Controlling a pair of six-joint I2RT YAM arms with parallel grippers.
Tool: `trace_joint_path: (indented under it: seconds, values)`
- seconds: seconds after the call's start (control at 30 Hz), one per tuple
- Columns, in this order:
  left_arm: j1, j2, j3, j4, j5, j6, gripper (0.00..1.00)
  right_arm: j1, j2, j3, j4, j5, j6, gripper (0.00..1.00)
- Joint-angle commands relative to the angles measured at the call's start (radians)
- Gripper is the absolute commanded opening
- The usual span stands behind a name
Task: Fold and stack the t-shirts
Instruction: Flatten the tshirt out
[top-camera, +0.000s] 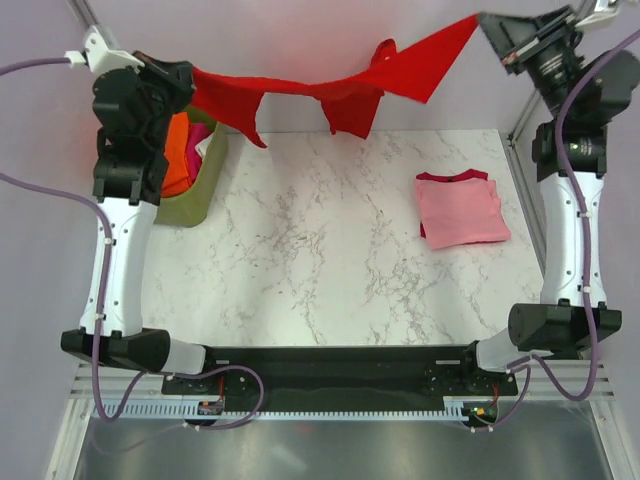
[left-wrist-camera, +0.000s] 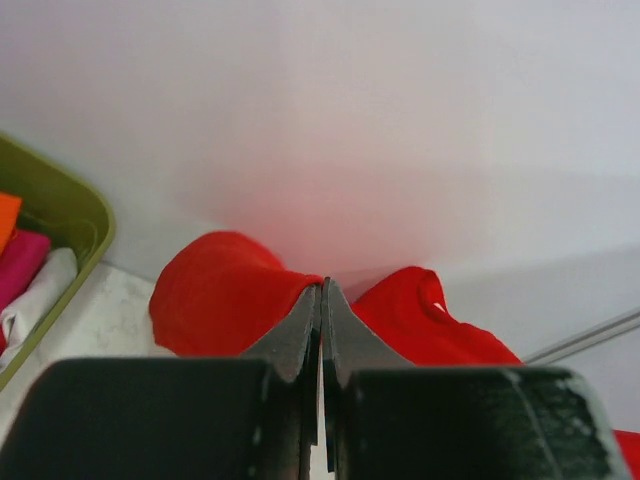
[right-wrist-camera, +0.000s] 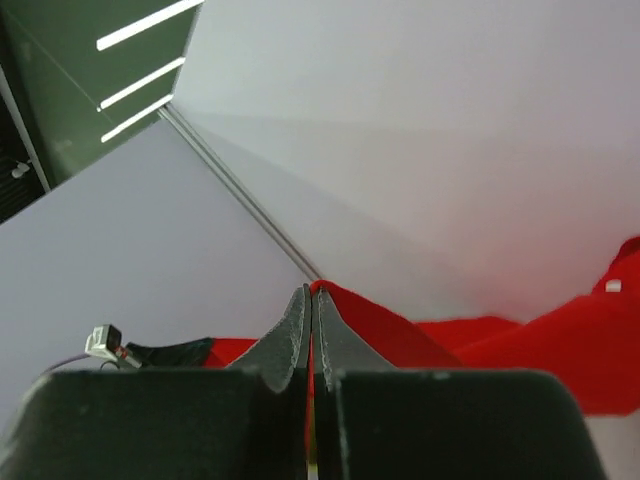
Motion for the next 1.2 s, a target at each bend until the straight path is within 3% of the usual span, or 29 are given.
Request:
trace_joint_path:
  seconds: [0.0,0.1,0.2,0.4,0.53,0.7,0.93,1.17]
  values:
    - [0.004,0.019,-0.195,0.128,0.027,0.016,0.02,-0.003,-0.024,-0.279,0.187,-0.093,0.075,0.00]
    - [0.004,-0.014,-0.482,0.242,0.098,-0.022,0.02,-0.004,-0.101,-0.499,0.186,-0.094,0.021,0.00]
    - [-0.002,-0.031,-0.654,0.338,0.138,-0.059,0.02,-0.013,-0.193,-0.670,0.137,-0.084,-0.043,0.00]
    - [-0.021,-0.082,-0.902,0.357,0.153,-0.082,0.02,-0.020,-0.334,-0.816,-0.056,-0.016,-0.166,0.00]
    - [-0.024,-0.165,-1.061,0.356,0.153,-0.102,0.02,-0.020,-0.501,-0.999,-0.141,0.031,-0.223,0.00]
    - [-0.027,-0.346,-1.278,0.345,0.210,-0.119,0.02,-0.020,-0.682,-1.169,-0.242,0.036,-0.246,0.00]
    - [-0.027,-0.593,-1.457,0.245,0.192,-0.143,0.02,-0.018,-0.923,-1.238,-0.426,0.059,-0.327,0.00]
    - [-0.027,-0.588,-1.484,0.218,0.126,-0.149,0.02,-0.015,-0.798,-1.254,-0.420,0.045,-0.353,0.00]
